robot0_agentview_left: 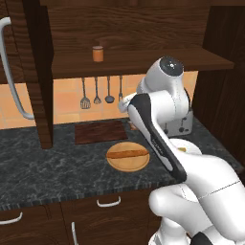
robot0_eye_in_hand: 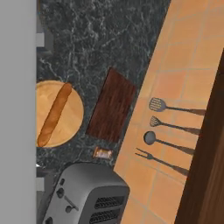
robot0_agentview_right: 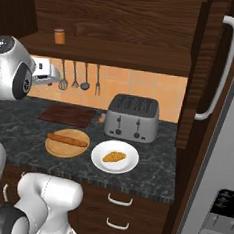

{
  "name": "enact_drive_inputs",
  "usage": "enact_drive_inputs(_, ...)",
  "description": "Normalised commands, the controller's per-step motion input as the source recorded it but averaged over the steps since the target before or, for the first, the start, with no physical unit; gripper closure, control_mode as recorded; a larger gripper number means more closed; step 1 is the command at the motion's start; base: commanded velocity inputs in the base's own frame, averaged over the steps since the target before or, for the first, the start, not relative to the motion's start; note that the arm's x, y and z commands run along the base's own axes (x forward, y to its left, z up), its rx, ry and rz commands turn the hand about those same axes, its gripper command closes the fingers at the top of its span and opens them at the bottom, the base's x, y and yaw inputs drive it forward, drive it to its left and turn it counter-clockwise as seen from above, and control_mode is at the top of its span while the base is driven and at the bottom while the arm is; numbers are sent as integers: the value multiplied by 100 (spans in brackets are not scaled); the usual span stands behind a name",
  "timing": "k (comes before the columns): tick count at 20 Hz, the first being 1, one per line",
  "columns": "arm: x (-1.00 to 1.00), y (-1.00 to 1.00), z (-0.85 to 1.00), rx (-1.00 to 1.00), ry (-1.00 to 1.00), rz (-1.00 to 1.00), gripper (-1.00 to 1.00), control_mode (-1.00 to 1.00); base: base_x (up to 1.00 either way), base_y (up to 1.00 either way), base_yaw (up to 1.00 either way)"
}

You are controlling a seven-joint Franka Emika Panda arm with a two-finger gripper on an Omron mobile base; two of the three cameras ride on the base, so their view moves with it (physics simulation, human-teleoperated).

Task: From the different types of pastries on the counter, select a croissant and place it on the cutting board. Then retrieve a jar of jam from the cabinet and place it alongside the croissant on the cutting board.

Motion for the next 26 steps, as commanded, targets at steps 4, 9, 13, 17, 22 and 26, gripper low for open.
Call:
enact_drive_inputs(4,24,0,100,19,-3,9,-100,-100,0,0,0)
enact_drive_inputs(9,23,23,51,2,-5,6,-100,-100,0,0,0)
enact_drive_inputs(13,59,12,84,3,-7,4,-100,-100,0,0,0)
enact_drive_inputs(17,19,2,0,0,0,0,-100,-100,0,0,0)
enact_drive_inputs(22,9,3,-12,2,-5,0,-100,-100,0,0,0)
enact_drive_inputs(26,85,15,50,1,-16,0,-100,-100,0,0,0)
